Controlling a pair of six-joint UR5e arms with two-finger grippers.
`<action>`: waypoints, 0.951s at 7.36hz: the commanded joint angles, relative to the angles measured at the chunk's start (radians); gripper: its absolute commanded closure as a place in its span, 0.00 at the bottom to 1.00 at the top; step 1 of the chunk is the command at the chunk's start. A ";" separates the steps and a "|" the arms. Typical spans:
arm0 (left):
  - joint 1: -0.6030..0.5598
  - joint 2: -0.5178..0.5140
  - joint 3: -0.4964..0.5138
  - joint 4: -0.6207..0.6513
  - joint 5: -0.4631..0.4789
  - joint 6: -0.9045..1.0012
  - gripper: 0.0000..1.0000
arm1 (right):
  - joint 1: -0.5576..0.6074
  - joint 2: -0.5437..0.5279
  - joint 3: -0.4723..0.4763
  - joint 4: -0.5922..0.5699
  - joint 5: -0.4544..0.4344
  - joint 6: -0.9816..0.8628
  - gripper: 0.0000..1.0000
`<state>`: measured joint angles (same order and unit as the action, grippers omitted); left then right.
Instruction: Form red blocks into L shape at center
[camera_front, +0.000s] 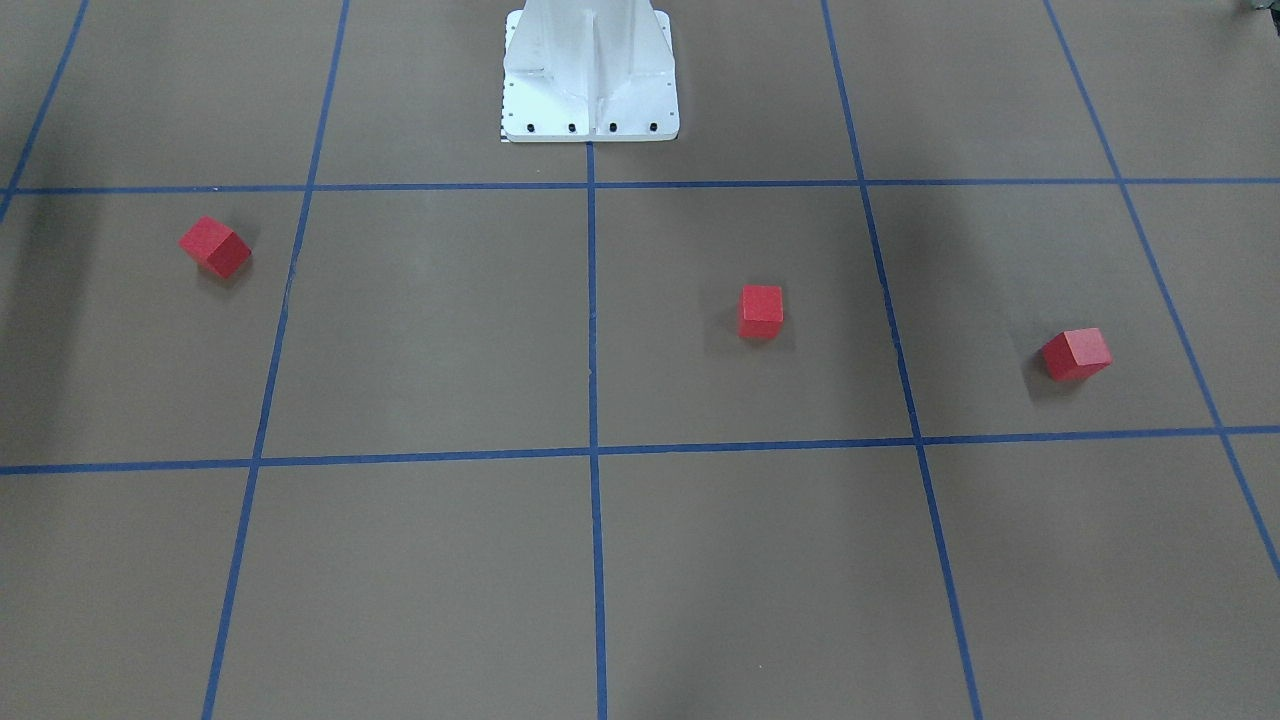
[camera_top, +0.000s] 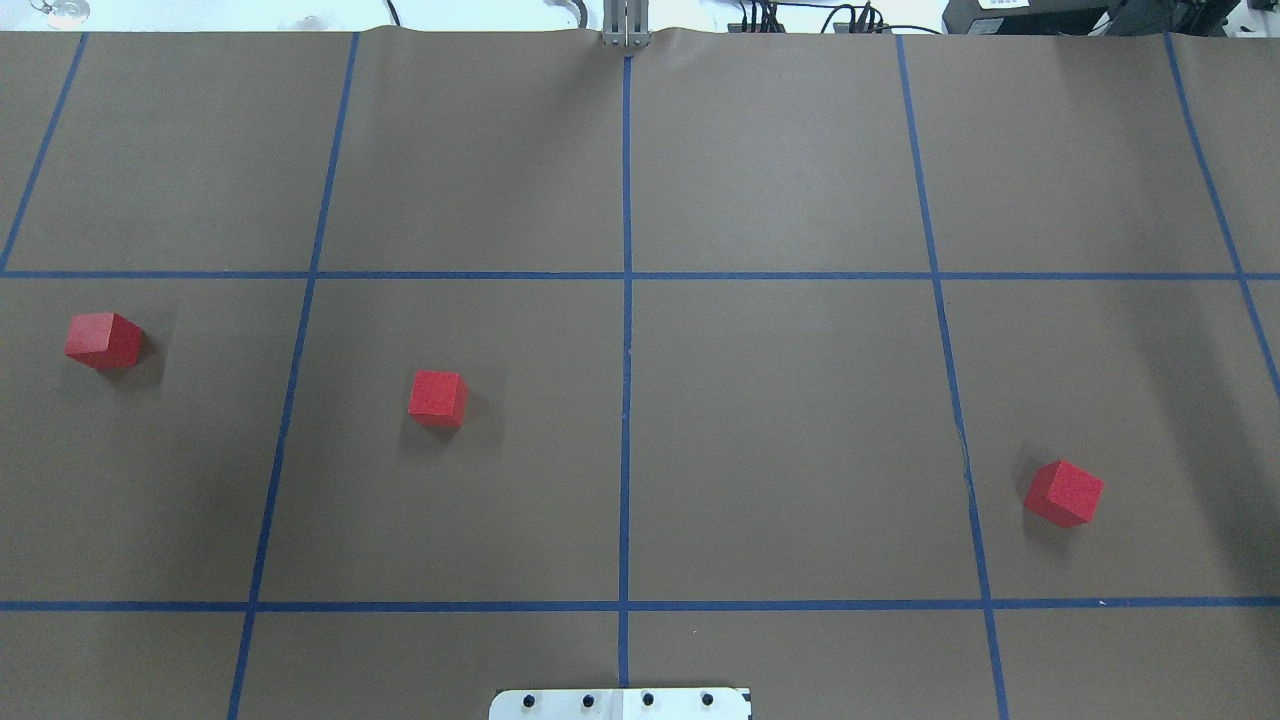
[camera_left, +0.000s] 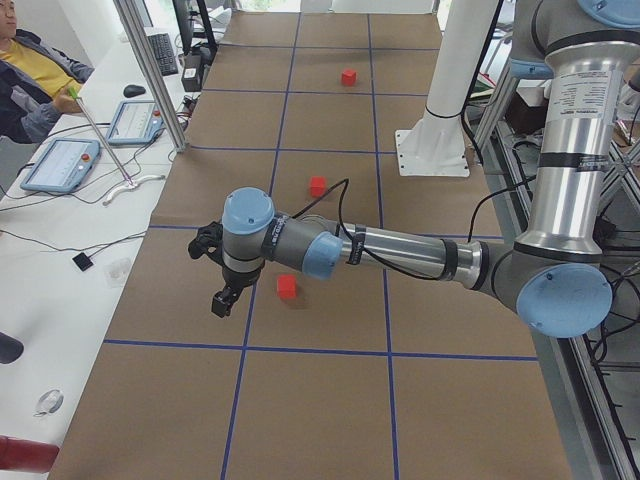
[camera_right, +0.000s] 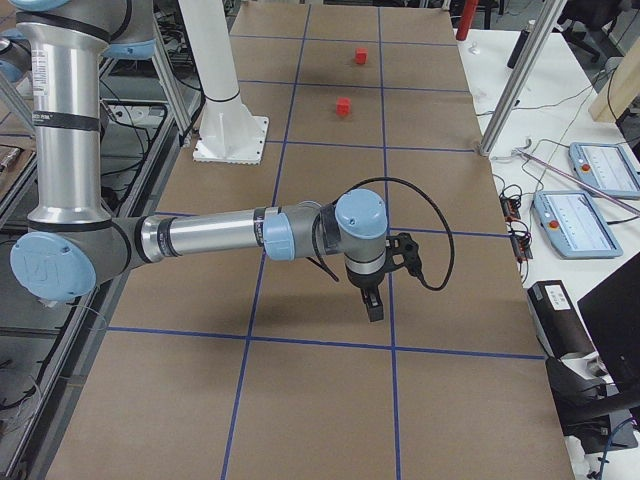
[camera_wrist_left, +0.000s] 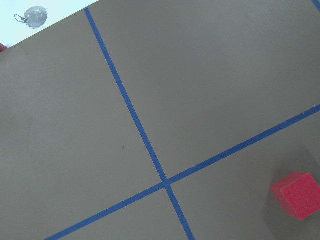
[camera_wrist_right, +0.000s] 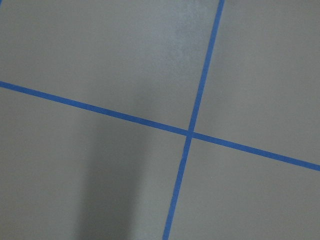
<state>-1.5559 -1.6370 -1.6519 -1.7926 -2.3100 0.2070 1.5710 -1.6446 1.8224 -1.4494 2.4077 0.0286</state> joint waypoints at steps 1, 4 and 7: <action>0.000 0.003 0.001 -0.031 0.000 0.000 0.00 | -0.159 -0.061 0.111 0.149 -0.016 0.435 0.01; 0.000 0.003 0.000 -0.036 0.000 -0.001 0.00 | -0.579 -0.156 0.244 0.300 -0.408 1.094 0.02; 0.000 0.003 0.001 -0.060 0.000 -0.003 0.00 | -0.934 -0.176 0.268 0.314 -0.737 1.518 0.04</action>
<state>-1.5554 -1.6337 -1.6520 -1.8463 -2.3102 0.2046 0.7717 -1.8130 2.0792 -1.1403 1.7859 1.4020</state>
